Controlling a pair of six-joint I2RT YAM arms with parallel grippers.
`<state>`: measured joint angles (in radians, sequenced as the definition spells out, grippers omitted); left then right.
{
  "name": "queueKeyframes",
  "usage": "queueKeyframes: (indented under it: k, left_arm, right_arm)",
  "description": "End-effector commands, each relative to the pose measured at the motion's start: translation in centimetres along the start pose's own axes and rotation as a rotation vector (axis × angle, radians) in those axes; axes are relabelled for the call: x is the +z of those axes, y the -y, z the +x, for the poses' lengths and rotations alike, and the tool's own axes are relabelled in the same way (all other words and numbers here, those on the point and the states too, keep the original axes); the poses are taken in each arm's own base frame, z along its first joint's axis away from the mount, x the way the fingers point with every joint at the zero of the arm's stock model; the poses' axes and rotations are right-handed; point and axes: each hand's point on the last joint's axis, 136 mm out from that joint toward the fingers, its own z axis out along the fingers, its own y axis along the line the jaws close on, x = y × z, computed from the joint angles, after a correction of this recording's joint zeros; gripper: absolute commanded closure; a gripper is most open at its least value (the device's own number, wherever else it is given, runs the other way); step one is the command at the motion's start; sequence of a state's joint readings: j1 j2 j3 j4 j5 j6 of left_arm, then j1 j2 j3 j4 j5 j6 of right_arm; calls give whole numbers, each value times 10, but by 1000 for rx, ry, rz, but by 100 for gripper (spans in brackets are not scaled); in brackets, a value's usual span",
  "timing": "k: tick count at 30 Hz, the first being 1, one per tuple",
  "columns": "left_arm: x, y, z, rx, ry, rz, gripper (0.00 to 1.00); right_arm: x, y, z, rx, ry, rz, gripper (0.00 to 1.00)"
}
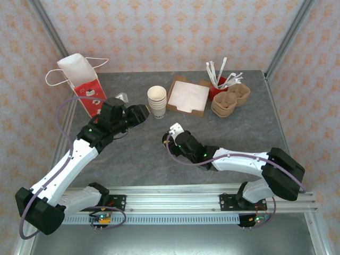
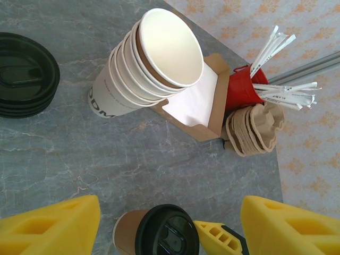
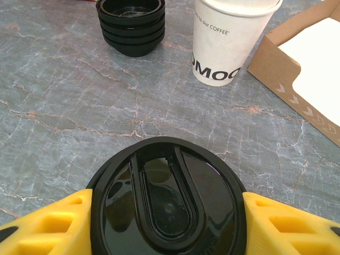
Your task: Pack the takeout coffee
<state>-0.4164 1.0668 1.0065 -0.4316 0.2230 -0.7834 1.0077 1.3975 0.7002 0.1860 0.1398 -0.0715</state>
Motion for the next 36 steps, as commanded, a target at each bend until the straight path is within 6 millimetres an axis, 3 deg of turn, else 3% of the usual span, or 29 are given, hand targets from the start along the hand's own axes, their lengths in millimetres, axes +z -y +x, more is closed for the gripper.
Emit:
queueKeyframes:
  k: [1, 23, 36]
  left_arm:
    - [-5, -6, -5, 12, 32, -20, 29]
    - [-3, -11, -1, -2, 28, -19, 29]
    - [4, -16, 5, -17, 17, -19, 29]
  right_arm:
    - [2, 2, 8, 15, 1, 18, 43]
    - [-3, 7, 48, 30, -54, 52, 40]
    - [3, 12, 107, 53, -166, 122, 43]
